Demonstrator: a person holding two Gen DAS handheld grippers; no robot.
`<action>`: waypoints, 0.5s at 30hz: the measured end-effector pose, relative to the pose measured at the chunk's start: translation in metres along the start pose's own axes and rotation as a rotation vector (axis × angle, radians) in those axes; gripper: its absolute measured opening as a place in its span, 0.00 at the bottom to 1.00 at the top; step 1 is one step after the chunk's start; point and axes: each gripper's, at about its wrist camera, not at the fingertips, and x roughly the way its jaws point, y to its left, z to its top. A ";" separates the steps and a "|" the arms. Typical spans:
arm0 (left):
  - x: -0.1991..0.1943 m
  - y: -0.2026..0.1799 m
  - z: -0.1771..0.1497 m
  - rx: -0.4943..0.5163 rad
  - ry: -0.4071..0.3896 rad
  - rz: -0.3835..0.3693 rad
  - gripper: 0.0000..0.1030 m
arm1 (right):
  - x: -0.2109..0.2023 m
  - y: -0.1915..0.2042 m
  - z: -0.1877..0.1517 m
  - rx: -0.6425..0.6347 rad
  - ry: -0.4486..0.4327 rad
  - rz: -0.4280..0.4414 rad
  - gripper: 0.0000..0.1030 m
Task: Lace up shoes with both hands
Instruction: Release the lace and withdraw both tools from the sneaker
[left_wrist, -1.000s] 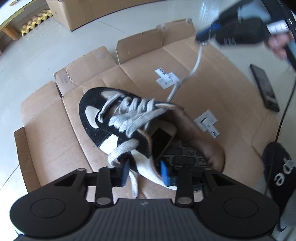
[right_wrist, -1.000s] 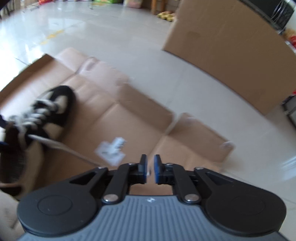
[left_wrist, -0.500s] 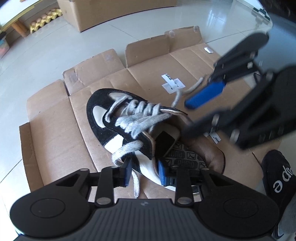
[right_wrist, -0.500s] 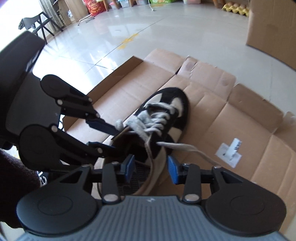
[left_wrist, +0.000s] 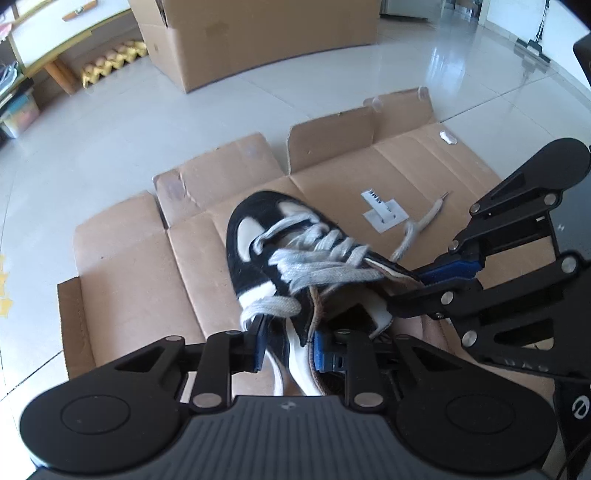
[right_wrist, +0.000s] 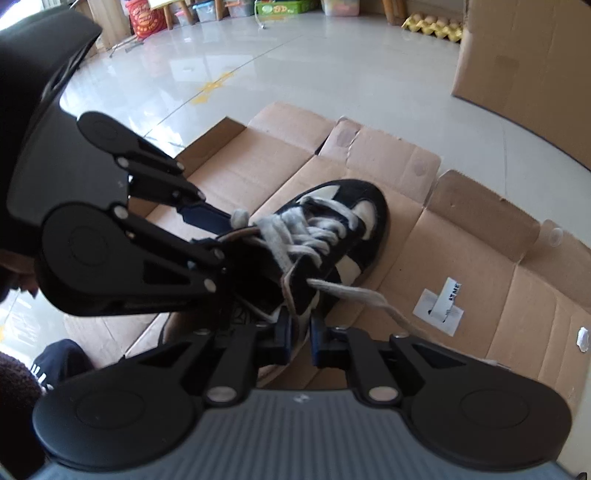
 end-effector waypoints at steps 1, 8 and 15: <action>0.000 0.000 -0.001 -0.002 0.005 -0.003 0.24 | -0.001 0.002 -0.001 -0.022 -0.001 -0.008 0.16; -0.010 -0.007 -0.020 0.006 0.057 -0.038 0.31 | 0.003 0.004 -0.003 -0.039 0.021 -0.002 0.32; -0.036 0.008 -0.008 -0.018 0.118 -0.086 0.42 | -0.026 -0.007 0.015 -0.055 0.106 -0.017 0.53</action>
